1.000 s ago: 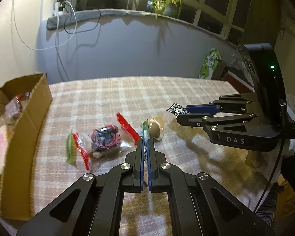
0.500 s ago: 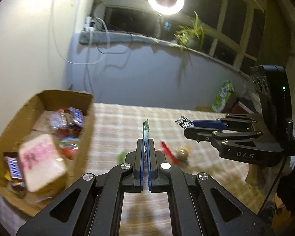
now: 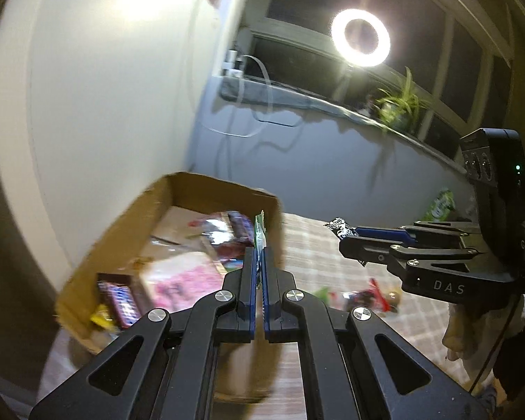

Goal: Organize snacks
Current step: 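Carry both candies over the cardboard box with both tools, then open both tools to drop the candies into the box, then move both open tools back over the remaining candies, then grasp the round candy with the right tool while the left tool grasps the bagged chocolate, then carry the round candy and bagged chocolate over the box with both tools, then open both tools to drop the candies into the box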

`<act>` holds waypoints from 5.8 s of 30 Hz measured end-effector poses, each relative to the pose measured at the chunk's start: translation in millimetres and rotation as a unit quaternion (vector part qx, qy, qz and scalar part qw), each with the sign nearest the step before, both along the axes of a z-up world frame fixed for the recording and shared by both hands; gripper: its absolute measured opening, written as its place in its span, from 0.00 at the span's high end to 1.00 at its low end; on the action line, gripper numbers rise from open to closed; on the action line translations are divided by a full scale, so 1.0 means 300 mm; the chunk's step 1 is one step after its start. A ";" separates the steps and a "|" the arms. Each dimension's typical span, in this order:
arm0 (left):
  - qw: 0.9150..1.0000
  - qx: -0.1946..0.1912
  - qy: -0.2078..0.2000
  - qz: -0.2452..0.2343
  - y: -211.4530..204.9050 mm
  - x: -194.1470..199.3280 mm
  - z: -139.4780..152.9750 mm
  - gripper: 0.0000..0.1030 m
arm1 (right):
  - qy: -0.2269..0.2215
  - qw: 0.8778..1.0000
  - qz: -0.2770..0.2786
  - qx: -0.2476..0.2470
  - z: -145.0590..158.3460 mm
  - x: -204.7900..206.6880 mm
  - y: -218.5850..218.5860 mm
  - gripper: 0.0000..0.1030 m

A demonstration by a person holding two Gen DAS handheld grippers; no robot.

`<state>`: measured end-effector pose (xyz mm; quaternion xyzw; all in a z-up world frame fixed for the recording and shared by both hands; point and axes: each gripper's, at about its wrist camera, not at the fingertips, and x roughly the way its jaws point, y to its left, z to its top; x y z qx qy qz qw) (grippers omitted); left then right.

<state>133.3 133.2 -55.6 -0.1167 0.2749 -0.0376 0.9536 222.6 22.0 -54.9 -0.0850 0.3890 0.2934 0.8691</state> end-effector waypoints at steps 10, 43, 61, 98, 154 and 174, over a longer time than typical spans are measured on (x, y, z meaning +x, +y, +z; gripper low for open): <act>0.999 -0.005 0.015 0.033 0.125 0.009 -0.036 0.99 | 0.007 1.000 0.025 -0.008 -0.042 0.089 0.196 0.75; 0.999 -0.003 -0.002 0.041 0.116 -0.004 -0.006 0.58 | 0.001 1.000 -0.004 -0.003 -0.004 0.109 0.133 0.15; 0.997 0.020 0.004 -0.070 -0.177 0.031 0.012 0.58 | 0.027 0.997 -0.070 -0.033 -0.052 -0.051 -0.270 0.15; 0.959 0.132 0.145 -0.205 -0.543 0.257 -0.244 0.57 | 0.069 0.995 -0.015 -0.077 -0.310 -0.002 -0.413 0.52; 0.999 0.042 0.029 -0.006 0.036 0.185 0.056 0.69 | -0.019 1.000 0.022 0.010 0.011 0.063 0.024 0.66; 0.997 0.045 0.055 0.041 0.175 0.263 0.024 0.68 | 0.012 0.998 0.061 0.006 -0.091 0.165 0.253 0.66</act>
